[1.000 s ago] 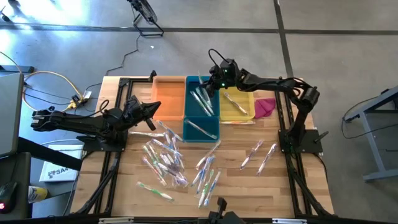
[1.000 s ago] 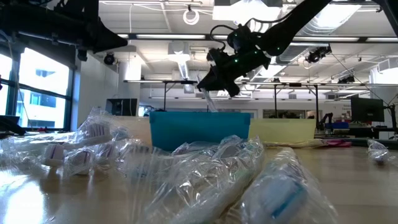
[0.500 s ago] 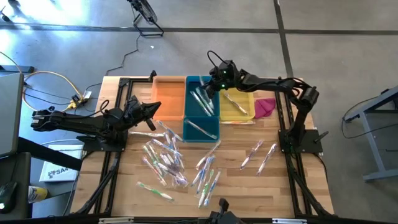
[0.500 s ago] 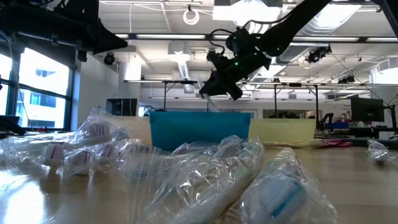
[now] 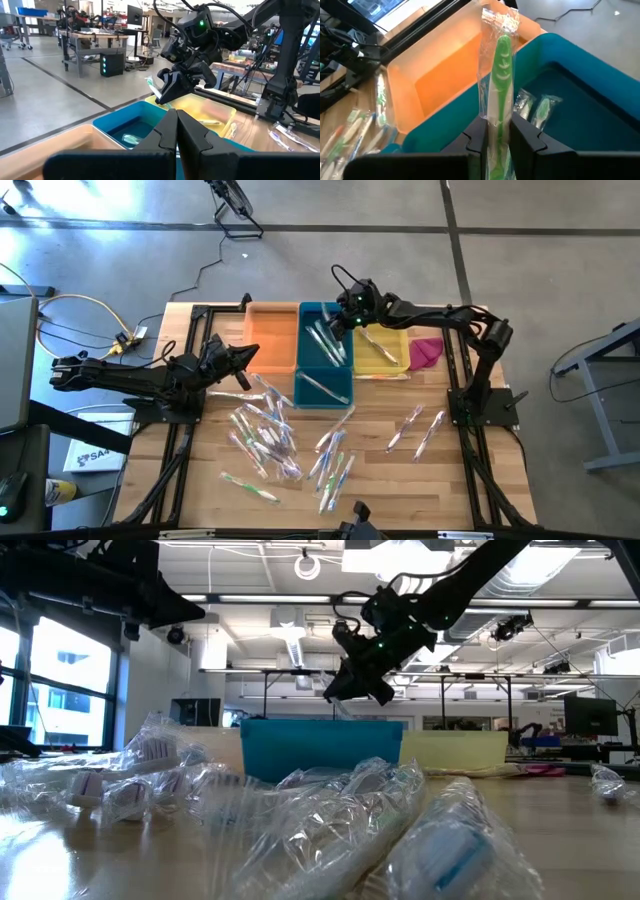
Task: Pick & Place Toothbrushes
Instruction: Put the green toothbrush into the top blue bin, then put the violet toothbrush into the yellow bin
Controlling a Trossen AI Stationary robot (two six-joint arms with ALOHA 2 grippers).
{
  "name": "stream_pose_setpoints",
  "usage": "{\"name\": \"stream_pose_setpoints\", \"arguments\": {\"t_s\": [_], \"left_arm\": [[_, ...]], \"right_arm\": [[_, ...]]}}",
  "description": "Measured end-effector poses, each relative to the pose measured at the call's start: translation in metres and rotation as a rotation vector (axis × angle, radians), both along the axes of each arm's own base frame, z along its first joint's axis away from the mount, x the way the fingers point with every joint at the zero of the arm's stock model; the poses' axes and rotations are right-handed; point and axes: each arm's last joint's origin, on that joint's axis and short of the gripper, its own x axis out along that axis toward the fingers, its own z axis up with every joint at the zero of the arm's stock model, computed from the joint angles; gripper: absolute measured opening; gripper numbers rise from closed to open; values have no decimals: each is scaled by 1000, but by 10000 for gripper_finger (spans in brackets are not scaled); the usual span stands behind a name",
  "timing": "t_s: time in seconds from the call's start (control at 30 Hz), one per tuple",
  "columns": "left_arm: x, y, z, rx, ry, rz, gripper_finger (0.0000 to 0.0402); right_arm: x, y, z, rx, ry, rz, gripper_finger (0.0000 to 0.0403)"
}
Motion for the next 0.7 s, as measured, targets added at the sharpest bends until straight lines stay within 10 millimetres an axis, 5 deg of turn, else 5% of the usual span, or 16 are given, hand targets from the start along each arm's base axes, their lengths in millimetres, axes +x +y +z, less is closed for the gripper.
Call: {"name": "stream_pose_setpoints", "arguments": {"t_s": [0.23,0.7], "left_arm": [[0,0,0,-5,-3,0,0],[0,0,0,-9,-6,0,0]], "right_arm": [[0,0,-1,3,6,0,48],[0,-2,1,-39,3,-38,147]]}}
